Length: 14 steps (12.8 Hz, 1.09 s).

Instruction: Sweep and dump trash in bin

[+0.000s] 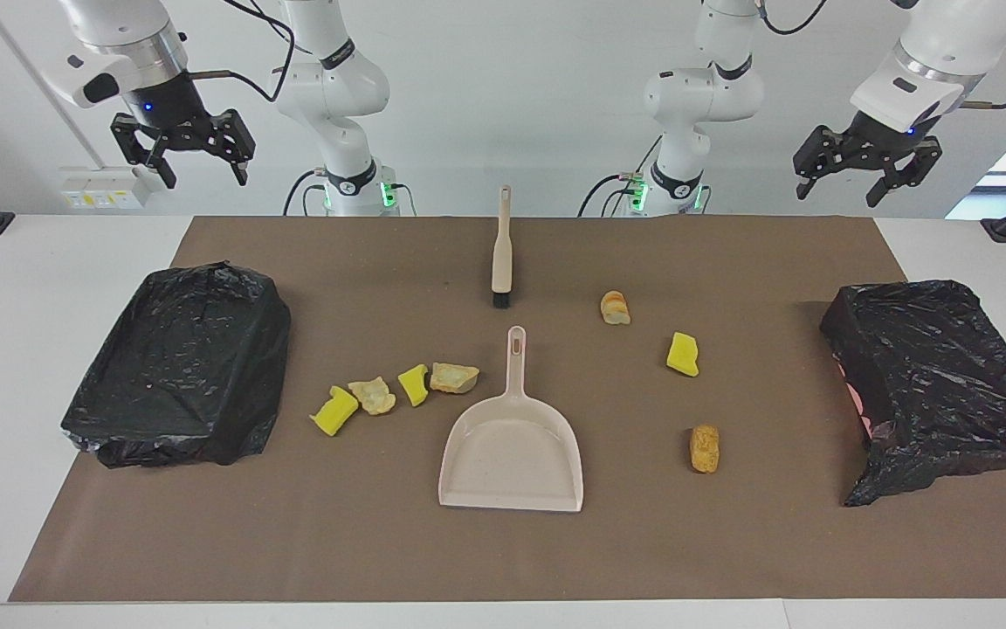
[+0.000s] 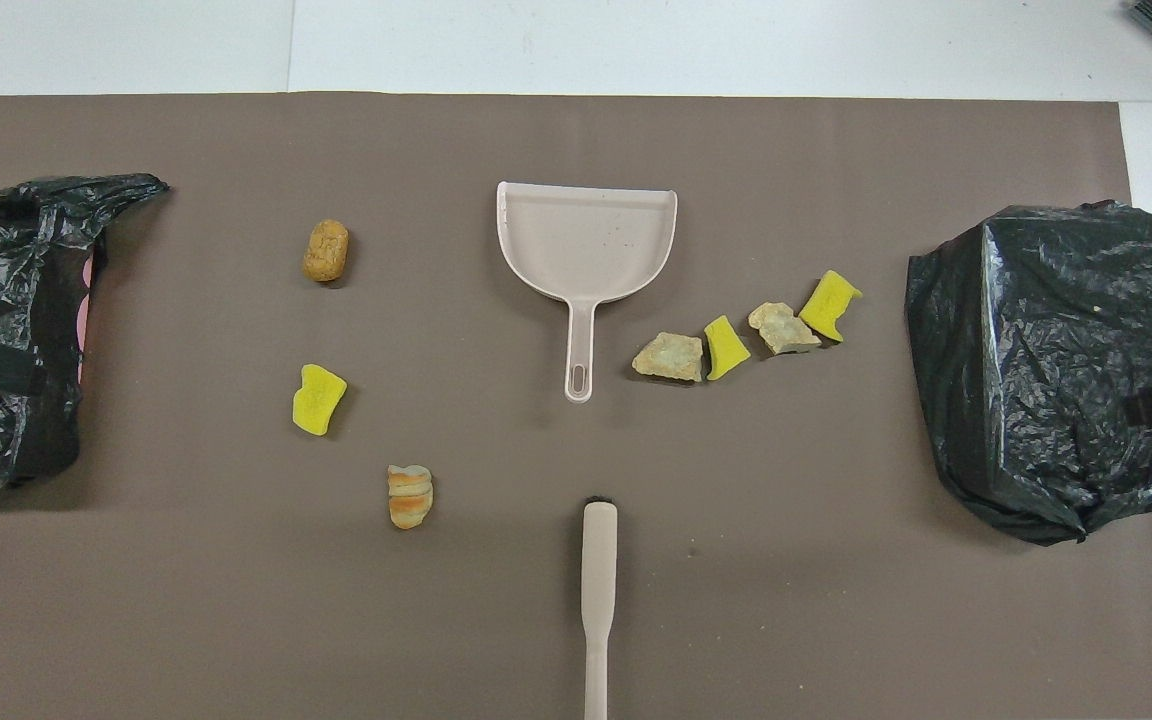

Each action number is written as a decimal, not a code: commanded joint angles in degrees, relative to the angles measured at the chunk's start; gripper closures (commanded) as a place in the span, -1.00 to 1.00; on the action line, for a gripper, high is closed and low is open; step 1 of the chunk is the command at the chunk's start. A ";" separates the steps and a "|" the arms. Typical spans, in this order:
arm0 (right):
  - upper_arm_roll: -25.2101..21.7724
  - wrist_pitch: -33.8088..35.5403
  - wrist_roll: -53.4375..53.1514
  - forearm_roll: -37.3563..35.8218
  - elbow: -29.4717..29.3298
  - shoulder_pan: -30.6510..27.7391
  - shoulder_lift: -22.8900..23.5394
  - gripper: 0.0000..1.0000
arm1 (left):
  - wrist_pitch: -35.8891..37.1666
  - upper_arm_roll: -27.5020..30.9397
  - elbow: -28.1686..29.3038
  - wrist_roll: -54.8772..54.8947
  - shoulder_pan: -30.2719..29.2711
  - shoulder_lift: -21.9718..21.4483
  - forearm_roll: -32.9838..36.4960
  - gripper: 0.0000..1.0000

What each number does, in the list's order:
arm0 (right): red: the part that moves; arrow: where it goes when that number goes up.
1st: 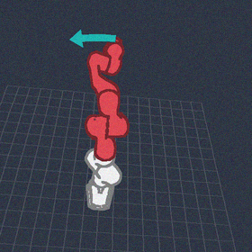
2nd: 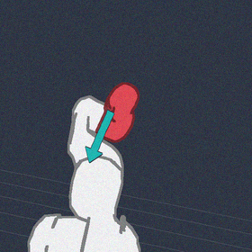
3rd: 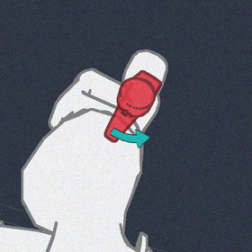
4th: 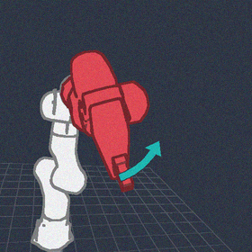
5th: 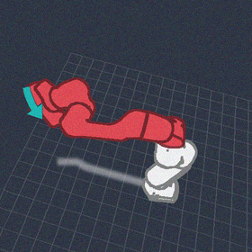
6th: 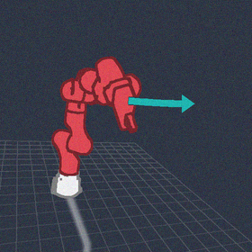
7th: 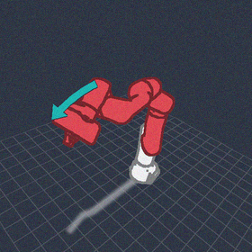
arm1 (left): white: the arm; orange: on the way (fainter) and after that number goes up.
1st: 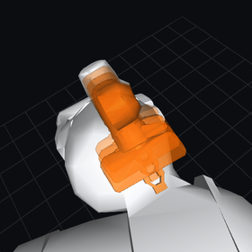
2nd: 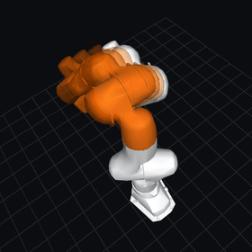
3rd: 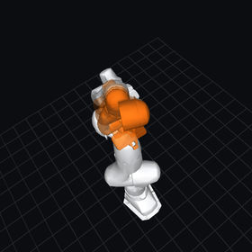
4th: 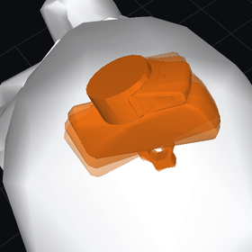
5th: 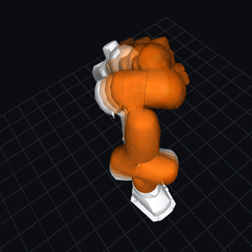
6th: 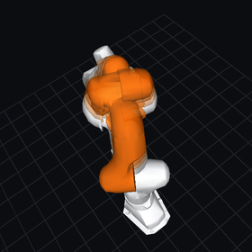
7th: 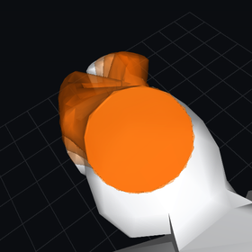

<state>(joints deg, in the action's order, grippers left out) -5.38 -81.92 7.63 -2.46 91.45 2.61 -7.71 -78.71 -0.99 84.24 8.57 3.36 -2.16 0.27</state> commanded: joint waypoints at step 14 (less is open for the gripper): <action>0.72 -12.81 -7.36 1.40 10.95 3.00 4.08 -1.00 | -25.87 -0.51 39.76 -39.22 37.48 -17.17 -0.71 -1.00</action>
<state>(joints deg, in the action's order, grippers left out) -4.94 -91.82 3.57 -2.45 101.88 4.16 -6.11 -100.31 -2.74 117.61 -26.13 35.99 -15.27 -0.38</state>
